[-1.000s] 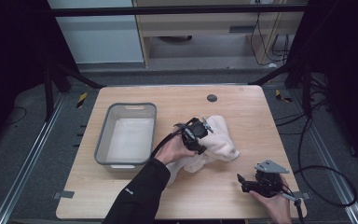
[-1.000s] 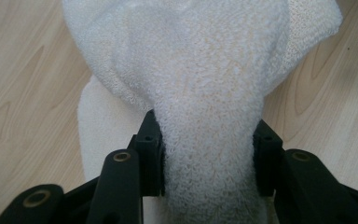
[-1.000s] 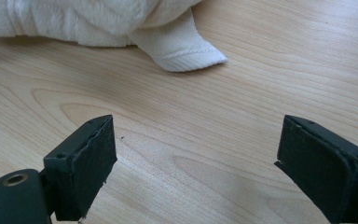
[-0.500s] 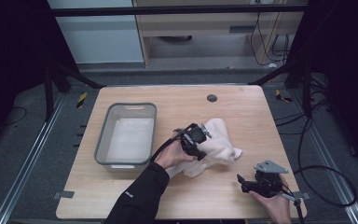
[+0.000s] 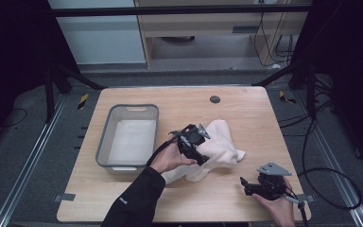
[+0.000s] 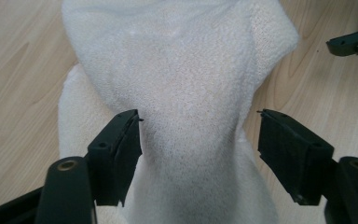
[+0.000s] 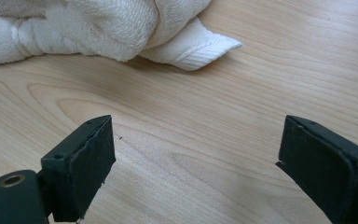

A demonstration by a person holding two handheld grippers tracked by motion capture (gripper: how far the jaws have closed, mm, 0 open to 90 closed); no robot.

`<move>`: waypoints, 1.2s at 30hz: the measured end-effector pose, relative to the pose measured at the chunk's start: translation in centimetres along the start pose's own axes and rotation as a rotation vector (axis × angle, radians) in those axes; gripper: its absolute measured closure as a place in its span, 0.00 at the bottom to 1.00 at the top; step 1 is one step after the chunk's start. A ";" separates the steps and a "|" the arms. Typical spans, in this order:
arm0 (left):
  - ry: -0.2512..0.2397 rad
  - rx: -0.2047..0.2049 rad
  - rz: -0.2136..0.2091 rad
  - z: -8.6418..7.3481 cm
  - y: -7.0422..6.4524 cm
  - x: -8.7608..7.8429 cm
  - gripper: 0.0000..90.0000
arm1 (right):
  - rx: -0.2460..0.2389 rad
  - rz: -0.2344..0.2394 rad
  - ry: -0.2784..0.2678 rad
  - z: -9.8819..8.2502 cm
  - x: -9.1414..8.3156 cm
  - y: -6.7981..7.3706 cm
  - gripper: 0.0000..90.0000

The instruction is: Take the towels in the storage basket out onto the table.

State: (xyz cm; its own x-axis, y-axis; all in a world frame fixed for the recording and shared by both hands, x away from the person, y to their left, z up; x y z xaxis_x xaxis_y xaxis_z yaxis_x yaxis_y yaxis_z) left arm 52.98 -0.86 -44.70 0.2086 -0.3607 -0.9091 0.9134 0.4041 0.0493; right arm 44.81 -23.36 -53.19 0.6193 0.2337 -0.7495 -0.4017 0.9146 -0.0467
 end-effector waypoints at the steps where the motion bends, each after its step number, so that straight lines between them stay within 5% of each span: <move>1: -0.009 -0.002 0.007 -0.1 0.0 -0.5 0.31 | 0.001 -0.001 0.000 0.0 0.0 0.0 0.12; 19: -0.173 -0.114 0.016 -4.2 0.4 -5.3 0.28 | 0.003 -0.002 0.000 0.0 0.0 0.0 0.11; 29: -0.242 -0.193 0.049 -8.7 1.2 -7.7 0.29 | 0.015 -0.003 0.002 -0.1 0.0 0.0 0.11; 36: -0.300 -0.254 0.118 -12.0 2.0 -9.3 0.31 | 0.021 -0.003 0.003 -0.2 0.1 -0.1 0.10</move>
State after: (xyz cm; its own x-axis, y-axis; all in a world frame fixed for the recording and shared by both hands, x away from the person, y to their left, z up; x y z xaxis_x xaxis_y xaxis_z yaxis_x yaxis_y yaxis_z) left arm 48.66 13.39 -41.11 0.4340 -0.5134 -0.7403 0.7696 0.6385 0.0084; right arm 44.74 -23.46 -53.36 0.6185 0.2298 -0.7514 -0.3856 0.9220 -0.0355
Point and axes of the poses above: each handheld gripper's, and its own axes: x roughly forward along the jaws, z roughly out of its top, y roughly to its left, the point moved 6 cm from there along x, roughly forward along the jaws, and after that the axes turned 9 degrees about y, right-handed, at the moved point
